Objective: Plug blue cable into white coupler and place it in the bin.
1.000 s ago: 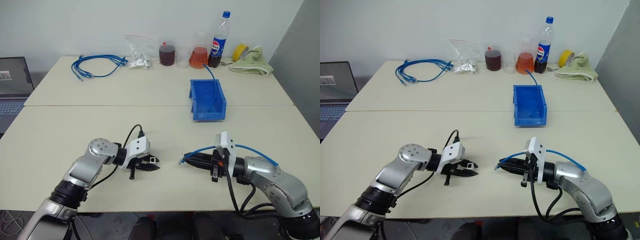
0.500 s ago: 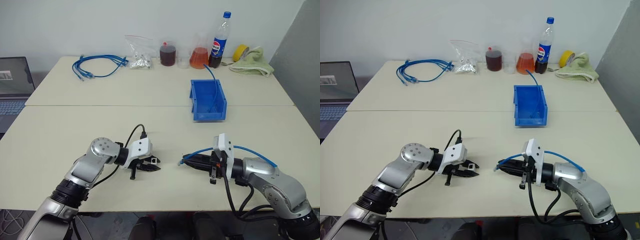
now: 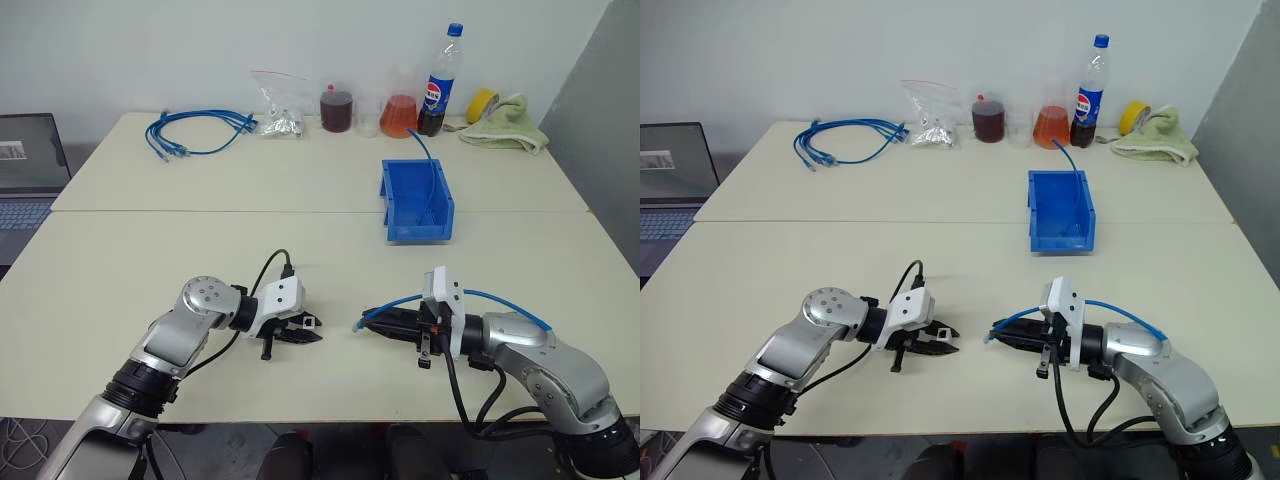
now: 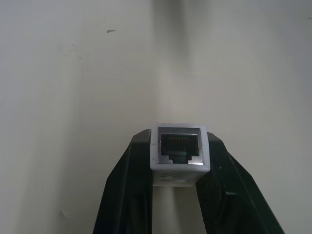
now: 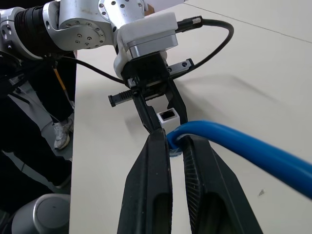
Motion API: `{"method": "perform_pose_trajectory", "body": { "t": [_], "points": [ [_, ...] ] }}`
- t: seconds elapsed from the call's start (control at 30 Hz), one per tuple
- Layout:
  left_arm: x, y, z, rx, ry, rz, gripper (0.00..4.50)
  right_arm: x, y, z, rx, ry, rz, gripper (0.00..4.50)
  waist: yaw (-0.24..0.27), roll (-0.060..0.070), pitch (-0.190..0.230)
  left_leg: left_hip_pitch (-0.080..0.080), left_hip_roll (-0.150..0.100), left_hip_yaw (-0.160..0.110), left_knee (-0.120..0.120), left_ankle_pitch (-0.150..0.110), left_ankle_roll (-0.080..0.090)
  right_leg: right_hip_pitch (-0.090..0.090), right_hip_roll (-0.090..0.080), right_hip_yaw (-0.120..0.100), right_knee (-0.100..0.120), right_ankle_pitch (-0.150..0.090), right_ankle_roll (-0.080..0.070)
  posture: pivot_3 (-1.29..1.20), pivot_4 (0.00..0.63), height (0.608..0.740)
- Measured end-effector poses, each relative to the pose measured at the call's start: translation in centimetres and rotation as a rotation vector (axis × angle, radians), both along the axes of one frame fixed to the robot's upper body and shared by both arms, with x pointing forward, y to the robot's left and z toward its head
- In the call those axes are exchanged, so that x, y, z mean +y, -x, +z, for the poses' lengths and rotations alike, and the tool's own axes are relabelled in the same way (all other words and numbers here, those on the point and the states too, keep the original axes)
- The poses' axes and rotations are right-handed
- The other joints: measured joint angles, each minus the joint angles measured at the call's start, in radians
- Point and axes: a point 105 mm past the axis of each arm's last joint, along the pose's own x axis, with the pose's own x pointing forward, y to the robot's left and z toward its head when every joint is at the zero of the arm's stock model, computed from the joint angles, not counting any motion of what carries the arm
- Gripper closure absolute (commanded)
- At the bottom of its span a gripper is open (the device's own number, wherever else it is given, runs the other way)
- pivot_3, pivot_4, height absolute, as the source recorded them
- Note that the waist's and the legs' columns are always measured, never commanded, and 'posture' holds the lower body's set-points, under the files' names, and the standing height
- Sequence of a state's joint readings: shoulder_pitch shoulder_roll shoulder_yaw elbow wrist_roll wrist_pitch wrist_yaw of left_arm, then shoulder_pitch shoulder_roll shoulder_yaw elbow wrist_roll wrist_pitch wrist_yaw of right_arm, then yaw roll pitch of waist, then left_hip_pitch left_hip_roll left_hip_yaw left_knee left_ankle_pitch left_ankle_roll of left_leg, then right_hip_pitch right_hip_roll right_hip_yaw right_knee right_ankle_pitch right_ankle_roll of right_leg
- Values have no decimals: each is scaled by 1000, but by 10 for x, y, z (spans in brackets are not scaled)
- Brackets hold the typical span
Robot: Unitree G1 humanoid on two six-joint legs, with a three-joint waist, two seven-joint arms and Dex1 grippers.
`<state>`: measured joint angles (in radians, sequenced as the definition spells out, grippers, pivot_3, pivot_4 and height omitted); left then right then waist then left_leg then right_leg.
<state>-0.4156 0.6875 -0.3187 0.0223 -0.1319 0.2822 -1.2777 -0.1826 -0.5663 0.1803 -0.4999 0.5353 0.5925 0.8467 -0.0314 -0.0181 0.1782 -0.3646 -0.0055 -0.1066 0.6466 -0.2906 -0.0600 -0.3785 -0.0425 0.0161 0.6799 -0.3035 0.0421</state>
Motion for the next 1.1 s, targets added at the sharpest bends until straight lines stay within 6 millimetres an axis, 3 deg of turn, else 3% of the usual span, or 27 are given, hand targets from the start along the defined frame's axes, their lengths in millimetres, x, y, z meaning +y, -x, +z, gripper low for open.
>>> {"method": "perform_pose_trajectory", "body": {
  "t": [0.43, 0.73, 1.1],
  "points": [
    [0, -2, 1, 27, -11, -11, 3673, 37, -19, 18, -170, 55, 132, 4428, 0, 0, 0, 0, 0, 0, 0, 0, 0, 0, 0, 0, 0, 0, 0, 0, 150, 740],
    [-1, -4, 1, 41, -16, -28, 3673, 57, -33, 3, -211, 190, 174, 4428, 1, 0, 0, 0, 0, -1, 1, 0, 0, 0, 0, -1, 0, 0, 0, 0, 150, 740],
    [-2, -4, 1, 44, -14, -23, 3673, 68, -33, -7, -230, 245, 188, 4428, 1, 1, -1, 0, 0, -1, 1, 0, 0, 0, 0, -1, 1, 0, 0, 0, 150, 740]
  ]
}}
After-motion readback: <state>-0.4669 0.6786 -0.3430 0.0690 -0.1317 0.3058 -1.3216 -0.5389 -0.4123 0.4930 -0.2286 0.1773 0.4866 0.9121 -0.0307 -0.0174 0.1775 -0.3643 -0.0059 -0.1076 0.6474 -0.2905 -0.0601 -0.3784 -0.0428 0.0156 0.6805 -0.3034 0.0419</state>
